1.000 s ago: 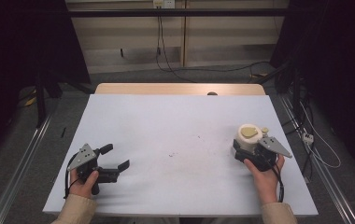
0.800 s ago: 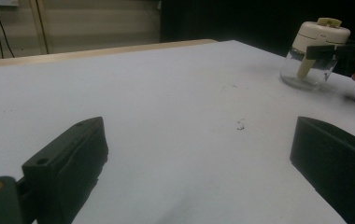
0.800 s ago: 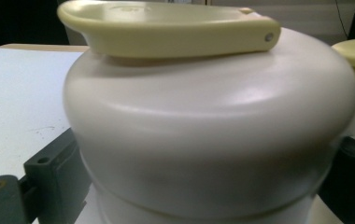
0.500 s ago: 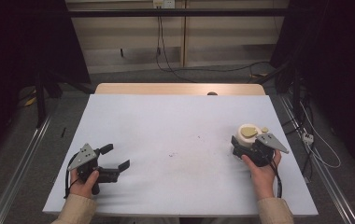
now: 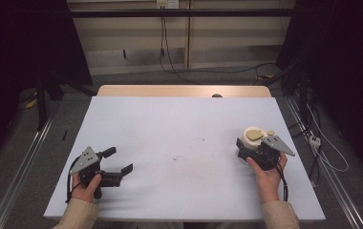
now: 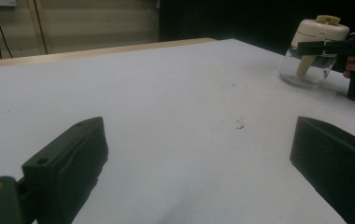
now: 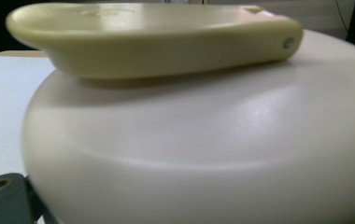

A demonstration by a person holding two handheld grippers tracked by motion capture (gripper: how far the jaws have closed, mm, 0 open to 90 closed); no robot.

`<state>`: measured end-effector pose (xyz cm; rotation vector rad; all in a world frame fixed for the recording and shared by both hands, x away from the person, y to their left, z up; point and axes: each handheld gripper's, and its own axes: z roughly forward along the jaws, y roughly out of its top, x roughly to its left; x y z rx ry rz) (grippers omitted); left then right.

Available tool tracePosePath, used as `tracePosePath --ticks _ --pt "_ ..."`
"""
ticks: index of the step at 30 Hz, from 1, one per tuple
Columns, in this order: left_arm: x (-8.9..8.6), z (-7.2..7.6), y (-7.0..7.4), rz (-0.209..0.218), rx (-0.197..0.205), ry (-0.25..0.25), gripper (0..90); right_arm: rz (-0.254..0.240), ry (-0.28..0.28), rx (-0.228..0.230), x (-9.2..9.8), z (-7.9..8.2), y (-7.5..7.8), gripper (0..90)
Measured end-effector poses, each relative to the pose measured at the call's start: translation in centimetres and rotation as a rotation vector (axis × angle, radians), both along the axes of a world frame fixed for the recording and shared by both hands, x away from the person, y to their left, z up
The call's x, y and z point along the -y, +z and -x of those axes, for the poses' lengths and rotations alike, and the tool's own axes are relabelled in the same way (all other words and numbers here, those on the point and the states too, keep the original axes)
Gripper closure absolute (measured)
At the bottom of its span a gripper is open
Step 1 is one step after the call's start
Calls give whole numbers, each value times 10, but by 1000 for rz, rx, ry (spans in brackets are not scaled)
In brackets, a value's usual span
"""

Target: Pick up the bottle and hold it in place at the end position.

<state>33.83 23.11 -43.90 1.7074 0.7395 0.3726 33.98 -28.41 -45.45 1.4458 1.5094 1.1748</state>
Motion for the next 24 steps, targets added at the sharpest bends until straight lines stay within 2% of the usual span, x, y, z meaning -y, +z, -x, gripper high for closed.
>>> tracePosePath --ticks 5,9,24 --pt "0 0 0 -2 3 -3 38 -5 1 9 -1 1 1 64" --pt "0 0 1 1 5 -1 38 12 13 28 -4 2 6 66" --pt "0 0 1 1 9 -2 38 31 106 64 -29 -2 17 67"
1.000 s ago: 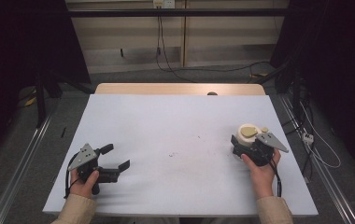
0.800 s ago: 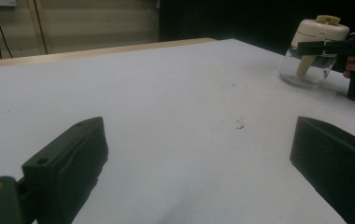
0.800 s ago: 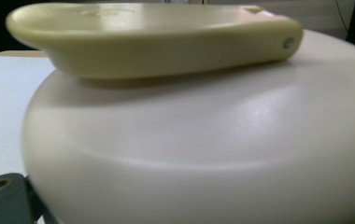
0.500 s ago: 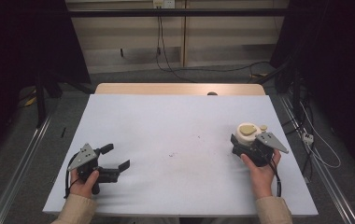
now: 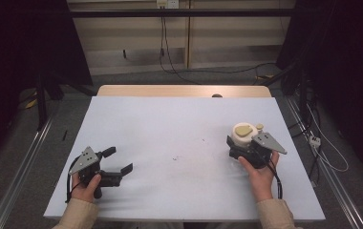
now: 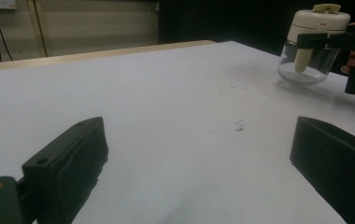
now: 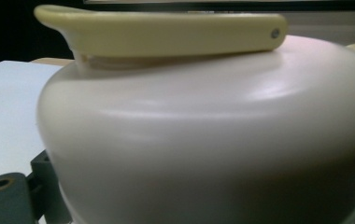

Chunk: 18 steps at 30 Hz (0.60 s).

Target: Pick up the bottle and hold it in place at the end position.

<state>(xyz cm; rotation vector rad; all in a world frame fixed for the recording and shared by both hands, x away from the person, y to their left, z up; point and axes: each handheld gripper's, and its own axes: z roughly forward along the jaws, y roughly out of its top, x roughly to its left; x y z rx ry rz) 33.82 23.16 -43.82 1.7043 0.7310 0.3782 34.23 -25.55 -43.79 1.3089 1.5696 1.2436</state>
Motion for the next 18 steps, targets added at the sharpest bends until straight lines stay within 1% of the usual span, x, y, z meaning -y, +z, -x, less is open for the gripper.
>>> tracePosePath --ticks 3,8,13,18 --pt "0 1 0 7 1 2 38 -1 16 3 -7 -1 2 67" --pt "-1 0 0 5 2 3 38 -10 37 8 -18 -5 4 67" --pt "-1 1 1 9 0 4 38 9 69 8 -29 -8 5 67" --pt "-1 1 0 14 0 4 38 2 86 1 -37 -11 5 67"
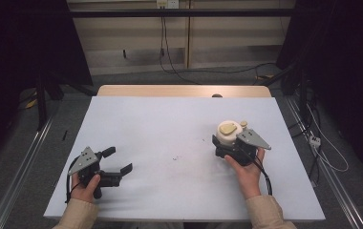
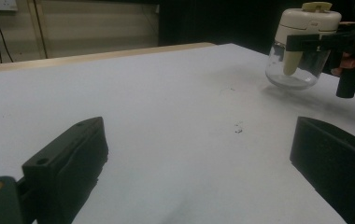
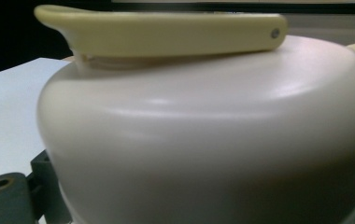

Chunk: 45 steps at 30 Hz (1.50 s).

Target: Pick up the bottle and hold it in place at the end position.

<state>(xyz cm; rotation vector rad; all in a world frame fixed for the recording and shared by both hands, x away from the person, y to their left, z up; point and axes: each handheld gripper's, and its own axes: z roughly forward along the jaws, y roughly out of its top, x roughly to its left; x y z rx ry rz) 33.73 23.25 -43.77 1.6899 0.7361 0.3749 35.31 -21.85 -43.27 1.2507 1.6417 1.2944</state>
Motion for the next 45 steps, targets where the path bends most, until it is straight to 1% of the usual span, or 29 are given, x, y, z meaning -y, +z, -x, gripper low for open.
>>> tracePosePath --ticks 5,10,20,27,45 --pt "0 0 0 5 2 2 38 -14 11 -9 -6 -4 -1 67" --pt "0 0 0 8 0 -2 38 -6 25 -11 -13 -7 -2 67" --pt "0 0 0 13 -5 0 38 -26 43 -25 -25 -15 -3 67" --pt "-1 0 0 16 -4 -1 38 -38 51 -21 -31 -19 0 67" --pt "0 0 -1 10 -3 -15 38 -24 79 -24 -50 -31 6 67"
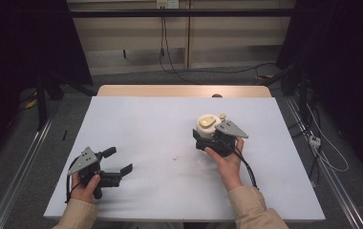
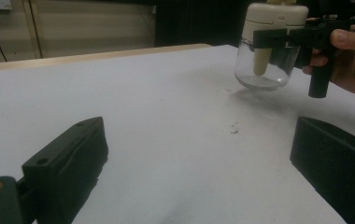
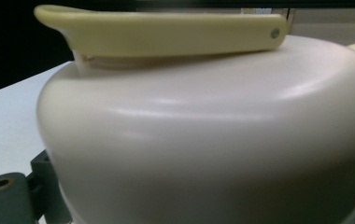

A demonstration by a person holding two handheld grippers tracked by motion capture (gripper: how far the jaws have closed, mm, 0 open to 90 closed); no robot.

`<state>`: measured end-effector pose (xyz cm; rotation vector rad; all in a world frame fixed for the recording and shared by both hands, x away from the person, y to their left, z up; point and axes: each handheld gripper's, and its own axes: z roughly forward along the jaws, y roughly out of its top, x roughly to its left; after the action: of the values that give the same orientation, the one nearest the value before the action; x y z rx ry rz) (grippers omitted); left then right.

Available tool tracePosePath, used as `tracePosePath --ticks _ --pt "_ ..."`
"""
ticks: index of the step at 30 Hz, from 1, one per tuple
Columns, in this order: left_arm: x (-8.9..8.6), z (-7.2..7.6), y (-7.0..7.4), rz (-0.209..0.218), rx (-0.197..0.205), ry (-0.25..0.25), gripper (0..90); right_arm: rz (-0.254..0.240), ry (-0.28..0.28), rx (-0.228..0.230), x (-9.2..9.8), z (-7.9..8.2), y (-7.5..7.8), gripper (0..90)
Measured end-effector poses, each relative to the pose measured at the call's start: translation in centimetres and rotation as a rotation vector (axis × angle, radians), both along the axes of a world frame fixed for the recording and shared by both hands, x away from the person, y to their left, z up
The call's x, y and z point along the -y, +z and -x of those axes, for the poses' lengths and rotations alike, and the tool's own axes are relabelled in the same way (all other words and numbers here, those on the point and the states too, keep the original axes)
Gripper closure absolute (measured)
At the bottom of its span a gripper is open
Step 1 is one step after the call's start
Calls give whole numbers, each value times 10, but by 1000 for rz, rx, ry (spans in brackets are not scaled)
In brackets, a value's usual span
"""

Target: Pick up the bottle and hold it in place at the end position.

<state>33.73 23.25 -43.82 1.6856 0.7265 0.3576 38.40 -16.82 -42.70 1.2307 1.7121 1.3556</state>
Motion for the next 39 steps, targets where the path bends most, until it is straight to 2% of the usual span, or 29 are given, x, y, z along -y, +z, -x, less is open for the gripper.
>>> tracePosePath --ticks 31,39 --pt "0 0 0 0 -3 -6 38 -14 24 -7 -27 -21 -4 67" --pt "0 0 0 -1 -4 -4 38 -19 30 -21 -32 -26 -9 67"
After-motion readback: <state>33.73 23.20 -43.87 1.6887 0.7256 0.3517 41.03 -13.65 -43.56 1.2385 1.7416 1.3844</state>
